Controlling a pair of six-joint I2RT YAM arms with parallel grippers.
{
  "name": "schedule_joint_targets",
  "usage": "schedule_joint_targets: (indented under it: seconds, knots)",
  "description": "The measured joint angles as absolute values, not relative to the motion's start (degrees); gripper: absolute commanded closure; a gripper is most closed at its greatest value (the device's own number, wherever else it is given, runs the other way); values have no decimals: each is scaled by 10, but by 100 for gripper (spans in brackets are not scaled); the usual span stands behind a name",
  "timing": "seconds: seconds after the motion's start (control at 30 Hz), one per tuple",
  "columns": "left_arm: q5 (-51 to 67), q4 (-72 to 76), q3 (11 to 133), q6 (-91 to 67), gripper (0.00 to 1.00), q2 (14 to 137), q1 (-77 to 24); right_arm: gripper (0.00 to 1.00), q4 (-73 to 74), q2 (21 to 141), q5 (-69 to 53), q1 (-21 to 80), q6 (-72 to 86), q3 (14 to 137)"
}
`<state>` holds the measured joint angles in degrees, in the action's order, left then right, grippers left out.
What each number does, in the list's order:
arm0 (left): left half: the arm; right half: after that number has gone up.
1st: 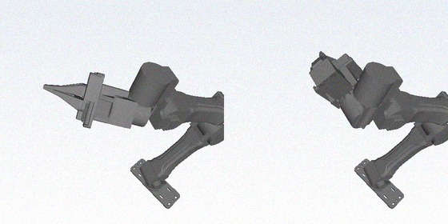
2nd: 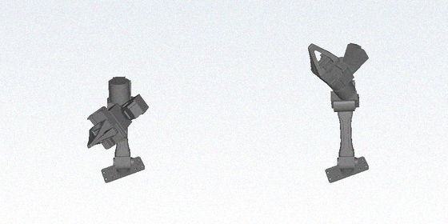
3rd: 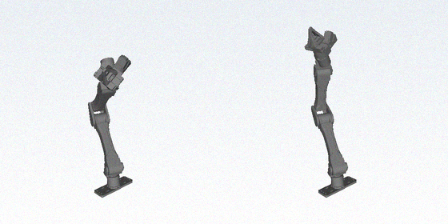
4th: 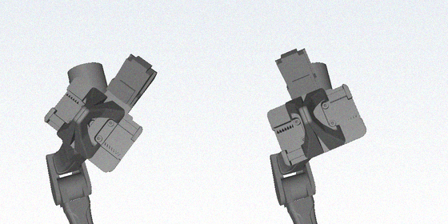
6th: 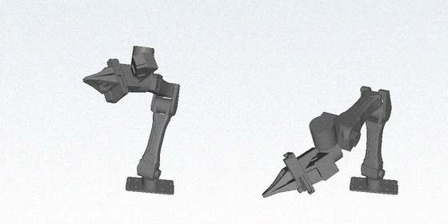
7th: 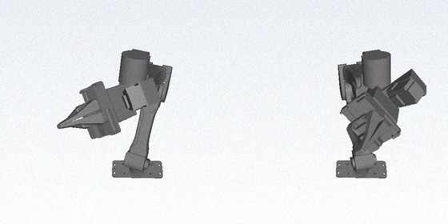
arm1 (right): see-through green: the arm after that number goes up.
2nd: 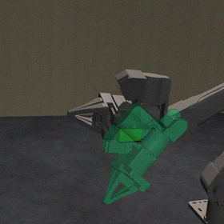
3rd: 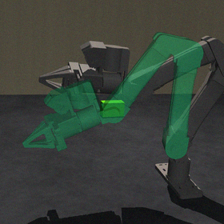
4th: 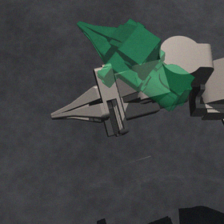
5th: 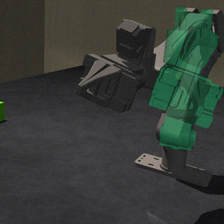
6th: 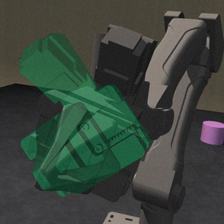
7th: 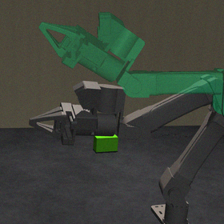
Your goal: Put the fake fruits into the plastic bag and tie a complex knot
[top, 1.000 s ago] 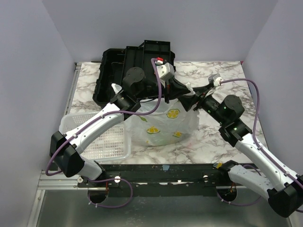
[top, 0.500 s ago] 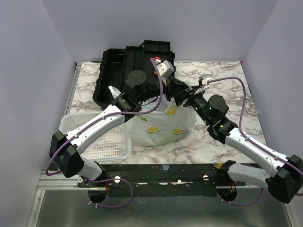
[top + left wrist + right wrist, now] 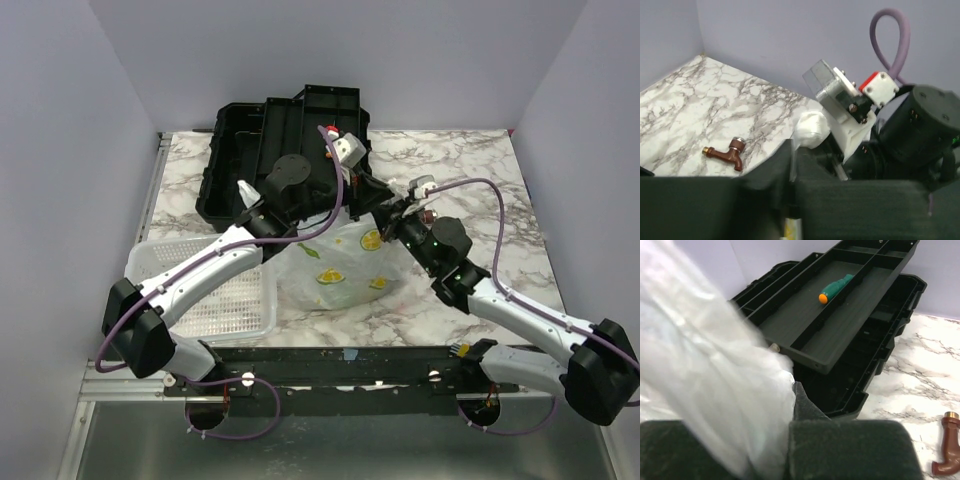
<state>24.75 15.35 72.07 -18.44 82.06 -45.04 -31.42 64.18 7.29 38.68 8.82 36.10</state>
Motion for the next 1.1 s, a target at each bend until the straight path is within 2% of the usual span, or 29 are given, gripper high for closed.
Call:
schedule_joint_targets:
  seconds: [0.03, 0.07, 0.1, 0.13, 0.27, 0.37, 0.43, 0.5, 0.53, 0.63, 0.67, 0.8, 1.1]
  knots:
    - [252, 148, 721, -184, 35, 818, -447, 99, -308, 631, 67, 387, 86, 356]
    - [265, 141, 720, -177, 20, 813, -442, 99, -300, 617, 61, 387, 84, 350]
    - [280, 134, 717, -169, 8, 805, -434, 99, -293, 600, 54, 387, 80, 342]
    - [298, 126, 712, -157, 2, 789, -416, 99, -284, 582, 47, 387, 77, 334]
    - [366, 55, 698, -70, 2, 728, -327, 99, -259, 526, 23, 386, 66, 322]
    - [398, -9, 699, 16, 2, 715, -304, 99, -251, 510, 5, 386, 65, 321]
    - [414, -41, 690, 64, 11, 715, -308, 99, -247, 505, -6, 386, 67, 317]
    - [421, -64, 669, 97, 24, 717, -315, 99, -242, 504, -16, 386, 72, 313]
    - [421, -75, 657, 113, 33, 722, -320, 99, -240, 504, -21, 386, 75, 312]
    - [418, -93, 636, 138, 71, 737, -329, 99, -238, 504, -28, 386, 80, 310]
    - [417, -95, 630, 147, 78, 739, -331, 99, -239, 504, -28, 386, 83, 309]
    - [411, -94, 588, 176, 99, 732, -354, 99, -234, 504, -22, 386, 98, 306]
    - [367, -42, 497, 197, 100, 726, -456, 99, -196, 521, -11, 390, 150, 279]
